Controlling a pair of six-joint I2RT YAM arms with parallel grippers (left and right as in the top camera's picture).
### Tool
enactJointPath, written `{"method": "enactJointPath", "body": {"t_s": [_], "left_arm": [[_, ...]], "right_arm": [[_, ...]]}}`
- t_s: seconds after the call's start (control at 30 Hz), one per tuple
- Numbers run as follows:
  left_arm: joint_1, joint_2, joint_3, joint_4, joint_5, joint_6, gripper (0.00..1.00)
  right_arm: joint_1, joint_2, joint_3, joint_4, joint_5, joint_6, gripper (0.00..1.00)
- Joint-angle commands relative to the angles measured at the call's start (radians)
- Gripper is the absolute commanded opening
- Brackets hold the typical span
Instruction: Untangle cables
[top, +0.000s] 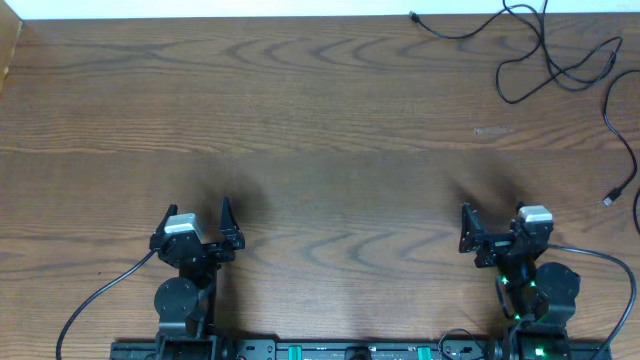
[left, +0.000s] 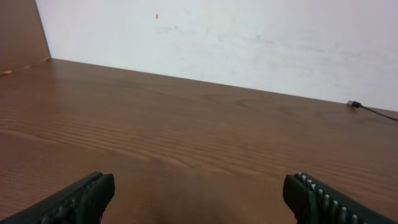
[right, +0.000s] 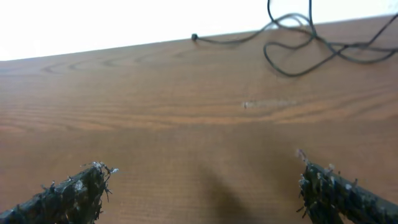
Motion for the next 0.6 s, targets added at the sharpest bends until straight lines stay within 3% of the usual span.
{"method": "enactJointPath", "body": {"t_s": [0.0,0.27,0.57], "left_arm": [[-0.002,-0.006,-0.018,-0.042,-0.009,0.017,0.92],[-0.001,-0.006,-0.018,-0.042,-0.009,0.017,0.92],[-0.002,-0.006,-0.018,-0.042,-0.009,0.017,0.92]], "right_arm": [[0.011,-0.047,-0.001,-0.006,0.002,-0.016,0.99],[0.014,-0.172,-0.001,-0.007,0.010,-0.017,0.99],[0.014,-0.178,-0.001,-0.005,0.010,-0.017,0.99]]}}
